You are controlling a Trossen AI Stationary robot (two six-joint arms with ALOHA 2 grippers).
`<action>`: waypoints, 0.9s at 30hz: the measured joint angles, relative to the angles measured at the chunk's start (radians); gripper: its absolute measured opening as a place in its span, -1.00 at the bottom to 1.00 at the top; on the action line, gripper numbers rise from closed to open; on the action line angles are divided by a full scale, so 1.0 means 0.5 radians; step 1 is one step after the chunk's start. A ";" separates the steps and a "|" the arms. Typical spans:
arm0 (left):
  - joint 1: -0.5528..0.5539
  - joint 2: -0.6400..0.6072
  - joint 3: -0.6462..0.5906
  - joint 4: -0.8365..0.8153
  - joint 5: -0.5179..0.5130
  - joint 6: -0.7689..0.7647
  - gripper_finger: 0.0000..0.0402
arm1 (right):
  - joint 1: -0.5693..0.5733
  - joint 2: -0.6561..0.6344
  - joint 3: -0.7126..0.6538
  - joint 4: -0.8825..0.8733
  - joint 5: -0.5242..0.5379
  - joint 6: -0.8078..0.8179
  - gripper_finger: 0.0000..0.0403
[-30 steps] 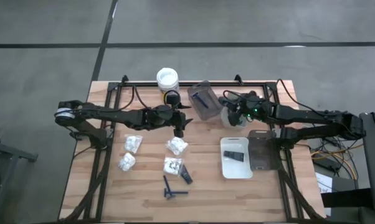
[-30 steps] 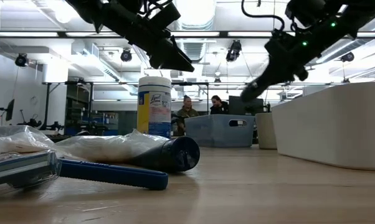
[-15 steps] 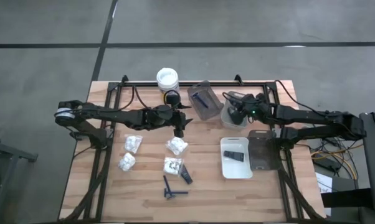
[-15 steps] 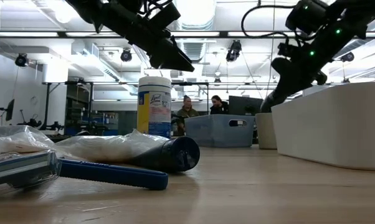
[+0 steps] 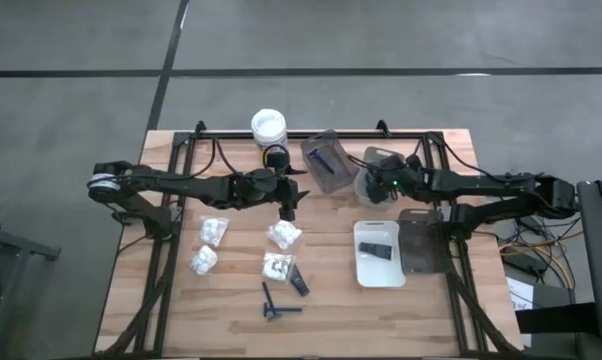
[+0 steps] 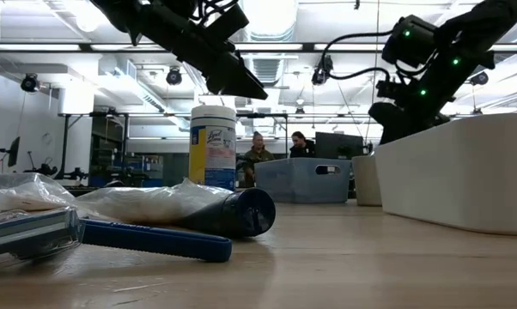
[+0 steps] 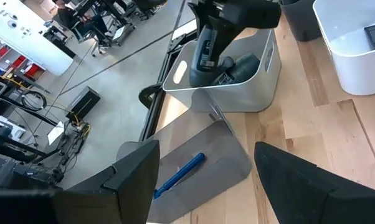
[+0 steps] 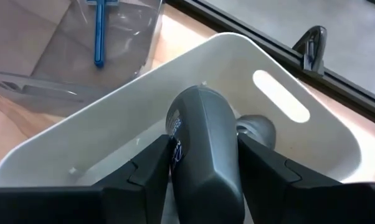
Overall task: Pick & Place Travel size toiletries
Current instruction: Put the gray deodorant into the gray bin, then put the white cotton pack into the bottom black bin
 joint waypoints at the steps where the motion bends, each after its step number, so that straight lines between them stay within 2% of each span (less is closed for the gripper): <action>1: 0.000 0.000 0.000 -0.001 0.000 0.000 0.33 | 0.000 0.017 0.000 0.011 0.000 -0.001 -0.18; 27: 0.002 0.000 0.001 -0.008 0.000 -0.005 0.33 | 0.000 0.060 0.021 0.044 -0.005 -0.006 0.34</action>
